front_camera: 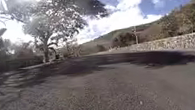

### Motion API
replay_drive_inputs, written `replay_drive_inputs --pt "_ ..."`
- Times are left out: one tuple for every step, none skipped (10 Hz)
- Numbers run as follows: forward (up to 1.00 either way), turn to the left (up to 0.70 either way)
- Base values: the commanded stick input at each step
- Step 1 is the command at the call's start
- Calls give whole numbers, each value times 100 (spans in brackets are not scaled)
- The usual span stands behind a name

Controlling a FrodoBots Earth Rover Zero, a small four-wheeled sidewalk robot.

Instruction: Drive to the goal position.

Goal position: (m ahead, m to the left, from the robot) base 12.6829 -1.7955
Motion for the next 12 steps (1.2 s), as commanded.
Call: replay_drive_inputs --pt "0 0" --pt "0 0" --pt "0 0" --pt "0 0" --pt "70 0" --pt "70 0" --pt "70 0" --pt "70 0" --pt "70 0" --pt "70 0" --pt "70 0" --pt "70 0"
